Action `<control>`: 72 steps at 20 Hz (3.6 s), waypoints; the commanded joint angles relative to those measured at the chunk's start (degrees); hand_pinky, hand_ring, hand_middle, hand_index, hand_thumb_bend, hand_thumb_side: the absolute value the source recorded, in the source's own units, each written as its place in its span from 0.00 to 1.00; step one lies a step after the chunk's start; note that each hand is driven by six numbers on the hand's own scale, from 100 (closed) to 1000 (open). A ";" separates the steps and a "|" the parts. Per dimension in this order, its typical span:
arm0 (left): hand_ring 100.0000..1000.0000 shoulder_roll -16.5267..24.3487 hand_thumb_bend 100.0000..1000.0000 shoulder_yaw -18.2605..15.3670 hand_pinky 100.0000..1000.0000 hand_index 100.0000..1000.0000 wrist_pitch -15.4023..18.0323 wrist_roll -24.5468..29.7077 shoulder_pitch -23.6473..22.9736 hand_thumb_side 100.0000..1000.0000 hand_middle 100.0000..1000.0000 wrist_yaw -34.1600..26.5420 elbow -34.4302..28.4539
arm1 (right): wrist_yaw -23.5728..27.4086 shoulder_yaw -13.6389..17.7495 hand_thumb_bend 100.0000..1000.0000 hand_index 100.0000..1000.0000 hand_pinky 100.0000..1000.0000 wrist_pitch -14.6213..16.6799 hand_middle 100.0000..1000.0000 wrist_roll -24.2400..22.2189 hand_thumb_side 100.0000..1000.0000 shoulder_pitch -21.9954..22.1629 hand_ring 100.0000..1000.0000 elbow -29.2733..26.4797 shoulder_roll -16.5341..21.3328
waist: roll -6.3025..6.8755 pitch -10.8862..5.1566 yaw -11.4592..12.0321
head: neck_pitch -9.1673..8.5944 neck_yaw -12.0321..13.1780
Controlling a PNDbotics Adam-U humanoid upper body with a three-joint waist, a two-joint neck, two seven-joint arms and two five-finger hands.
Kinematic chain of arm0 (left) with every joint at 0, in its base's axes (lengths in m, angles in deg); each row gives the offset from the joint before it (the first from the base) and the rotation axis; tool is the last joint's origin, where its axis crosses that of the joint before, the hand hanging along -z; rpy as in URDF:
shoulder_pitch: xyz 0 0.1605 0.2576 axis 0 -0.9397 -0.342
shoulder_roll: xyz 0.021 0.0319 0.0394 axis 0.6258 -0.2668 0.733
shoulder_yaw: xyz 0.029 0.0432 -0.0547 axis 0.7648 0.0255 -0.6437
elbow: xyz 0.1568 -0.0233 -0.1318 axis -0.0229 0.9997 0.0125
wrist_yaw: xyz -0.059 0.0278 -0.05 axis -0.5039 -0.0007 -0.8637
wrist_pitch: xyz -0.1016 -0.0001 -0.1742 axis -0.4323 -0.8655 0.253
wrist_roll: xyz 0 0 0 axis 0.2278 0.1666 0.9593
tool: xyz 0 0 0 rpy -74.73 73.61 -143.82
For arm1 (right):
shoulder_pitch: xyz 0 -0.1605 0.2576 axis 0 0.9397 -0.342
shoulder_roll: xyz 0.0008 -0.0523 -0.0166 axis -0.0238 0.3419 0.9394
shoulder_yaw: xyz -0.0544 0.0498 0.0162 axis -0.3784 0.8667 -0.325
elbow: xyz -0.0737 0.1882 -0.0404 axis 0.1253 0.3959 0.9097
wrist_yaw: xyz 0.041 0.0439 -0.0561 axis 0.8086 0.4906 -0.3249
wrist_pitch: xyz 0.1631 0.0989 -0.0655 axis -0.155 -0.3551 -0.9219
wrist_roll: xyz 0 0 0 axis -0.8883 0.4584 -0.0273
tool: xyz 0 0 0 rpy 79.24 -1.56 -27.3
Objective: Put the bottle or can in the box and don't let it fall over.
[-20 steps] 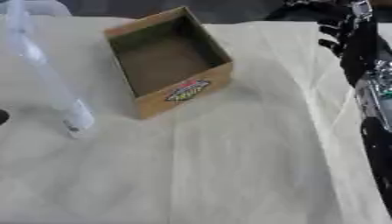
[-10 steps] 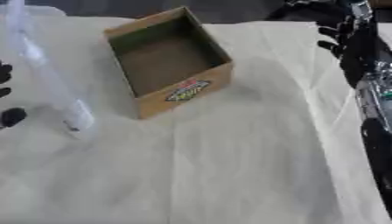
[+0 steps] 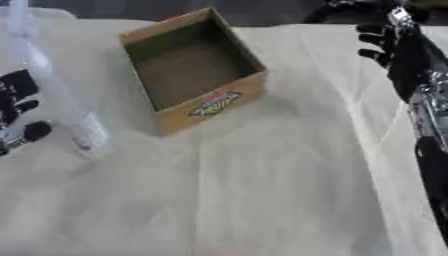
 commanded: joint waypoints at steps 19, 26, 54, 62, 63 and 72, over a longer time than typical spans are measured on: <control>1.00 -1.62 0.71 2.14 1.00 0.94 -1.01 2.29 5.58 0.17 0.90 -1.53 4.92 | 0.49 0.06 0.17 0.98 0.86 -0.77 0.78 0.24 0.94 -0.88 0.91 -0.69 0.79 | 0.16 -1.35 -0.26 | -0.10 0.76; 1.00 -2.07 0.73 3.39 1.00 0.93 -0.77 3.69 7.46 0.15 0.90 -0.47 6.10 | 0.51 0.00 0.18 0.98 0.86 -0.91 0.77 0.12 0.95 -0.93 0.90 -0.42 0.66 | 0.17 -1.26 -0.33 | -0.11 1.07; 1.00 -4.93 0.79 5.66 1.00 0.88 10.92 -0.17 8.56 0.02 0.82 9.81 15.41 | 0.74 0.20 0.17 0.97 0.86 -1.24 0.77 -0.04 0.96 -0.67 0.90 -0.07 0.32 | -0.44 -0.68 -0.98 | -0.47 2.12; 0.94 -5.88 0.74 5.67 0.96 0.71 11.07 -2.19 9.24 0.00 0.64 8.40 17.29 | 0.85 0.22 0.17 0.96 0.87 -1.52 0.77 -0.23 0.97 -0.53 0.90 0.22 0.34 | -0.43 -0.58 -1.07 | -0.40 2.26; 0.90 -5.98 0.73 5.64 0.93 0.65 11.00 -2.46 9.31 0.00 0.58 8.02 17.49 | 0.85 0.24 0.17 0.96 0.87 -1.54 0.77 -0.25 0.97 -0.52 0.90 0.23 0.34 | -0.43 -0.57 -1.08 | -0.41 2.28; 0.63 -6.99 0.59 5.86 0.66 0.38 12.34 -5.67 10.65 0.00 0.37 4.80 19.40 | 0.98 0.27 0.17 0.96 0.87 -1.76 0.77 -0.55 0.97 -0.36 0.89 0.43 0.27 | -0.61 -0.46 -1.16 | -0.29 2.57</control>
